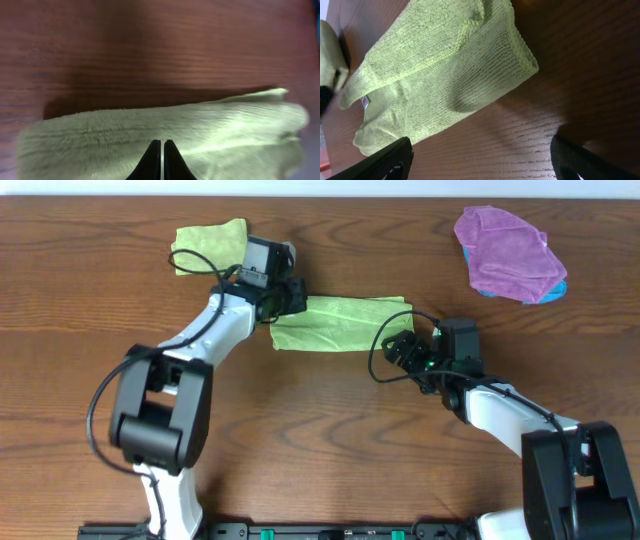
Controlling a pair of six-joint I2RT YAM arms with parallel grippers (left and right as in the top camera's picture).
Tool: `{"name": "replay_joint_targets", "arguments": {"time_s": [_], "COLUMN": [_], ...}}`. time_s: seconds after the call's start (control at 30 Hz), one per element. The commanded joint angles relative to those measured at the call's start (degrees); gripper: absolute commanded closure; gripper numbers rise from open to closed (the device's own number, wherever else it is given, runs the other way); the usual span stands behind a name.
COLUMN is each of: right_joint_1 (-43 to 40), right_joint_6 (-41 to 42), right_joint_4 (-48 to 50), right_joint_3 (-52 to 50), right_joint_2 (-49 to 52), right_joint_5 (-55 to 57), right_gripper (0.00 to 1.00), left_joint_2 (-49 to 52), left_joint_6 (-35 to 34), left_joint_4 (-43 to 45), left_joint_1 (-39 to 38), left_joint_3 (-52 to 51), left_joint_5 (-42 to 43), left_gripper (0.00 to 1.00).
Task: Fold the cloth
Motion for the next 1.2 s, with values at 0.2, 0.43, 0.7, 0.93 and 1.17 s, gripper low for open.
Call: {"name": "replay_joint_targets", "arguments": {"time_s": [0.2,0.43,0.7,0.93,1.17], "right_joint_1": [0.6,0.6,1.3,2.5,2.0], "right_joint_6": [4.5,4.9,4.9,4.9,-4.7], "right_joint_4": [4.8,15.2,28.2,36.7,43.5], "right_joint_3": [-0.9,-0.9,-0.8,-0.2,-0.1], "right_joint_2": [6.1,12.8,23.0,30.8,30.8], "right_joint_5": [3.6,3.9,5.4,9.6,10.8], "right_gripper": [0.11,0.12,0.20,0.57,0.99], "left_joint_2": [5.3,5.4,5.4,5.4,5.4], "left_joint_6": [-2.6,-2.6,-2.6,-2.5,-2.6], "left_joint_4": [0.5,0.4,-1.2,-2.8,-3.2], "left_joint_1": [-0.4,-0.4,-0.4,-0.4,-0.4], "left_joint_3": [0.9,0.9,0.9,0.9,0.9], "left_joint_5": [-1.5,-1.5,-1.5,-1.5,-1.5], "left_gripper": [0.94,0.94,0.94,0.94,0.94]}}
